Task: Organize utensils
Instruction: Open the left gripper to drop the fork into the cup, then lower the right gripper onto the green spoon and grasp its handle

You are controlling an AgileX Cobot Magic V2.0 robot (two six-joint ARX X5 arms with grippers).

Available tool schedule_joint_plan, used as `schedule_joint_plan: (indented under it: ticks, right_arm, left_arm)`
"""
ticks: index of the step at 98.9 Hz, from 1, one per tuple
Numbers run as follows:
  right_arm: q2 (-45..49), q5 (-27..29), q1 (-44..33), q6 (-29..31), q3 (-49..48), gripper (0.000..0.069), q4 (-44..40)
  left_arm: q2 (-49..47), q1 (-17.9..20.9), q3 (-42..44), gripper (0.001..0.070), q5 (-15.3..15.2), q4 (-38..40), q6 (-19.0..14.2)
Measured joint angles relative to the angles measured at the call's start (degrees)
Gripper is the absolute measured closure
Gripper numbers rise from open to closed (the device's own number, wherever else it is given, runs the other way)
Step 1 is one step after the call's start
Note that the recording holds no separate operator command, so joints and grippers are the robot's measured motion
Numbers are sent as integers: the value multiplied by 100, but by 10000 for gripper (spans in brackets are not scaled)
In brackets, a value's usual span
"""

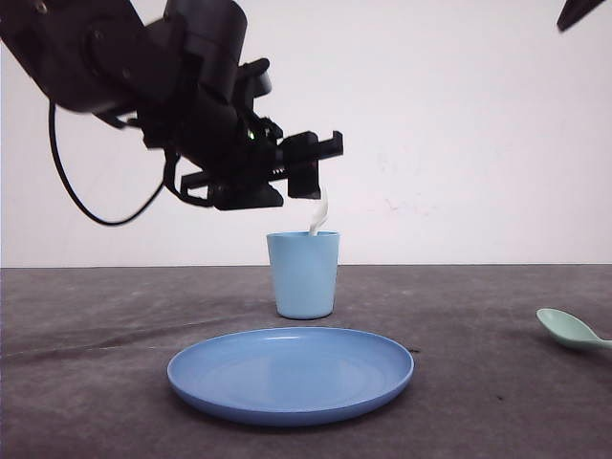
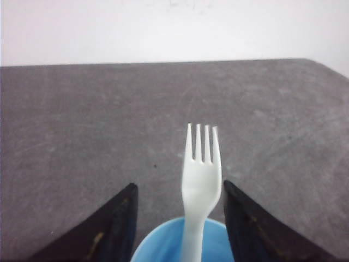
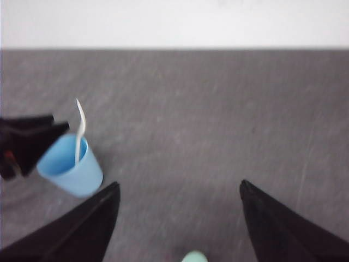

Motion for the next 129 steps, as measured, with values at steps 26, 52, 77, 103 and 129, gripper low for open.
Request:
schedule_joint_plan:
  ticks: [26, 52, 77, 103, 129]
  right_arm:
    - [588, 149, 367, 284, 0, 252, -1178]
    - [1292, 450, 616, 647, 0, 252, -2367]
    - [1893, 664, 1075, 883, 0, 252, -2363]
    - [2446, 1268, 1318, 1097, 0, 274, -2103]
    - [3027, 1331, 1360, 1150, 0, 367, -1943]
  left_arm:
    - [-1659, -2, 2, 414, -2, -1591, 22]
    - [-3281, -153, 2, 414, 0, -3635, 13]
    - [-4113, -367, 2, 414, 0, -4666, -83]
    - [-4511, -448, 2, 414, 0, -5257, -105]
    - [-4555, -450, 2, 414, 0, -5613, -107]
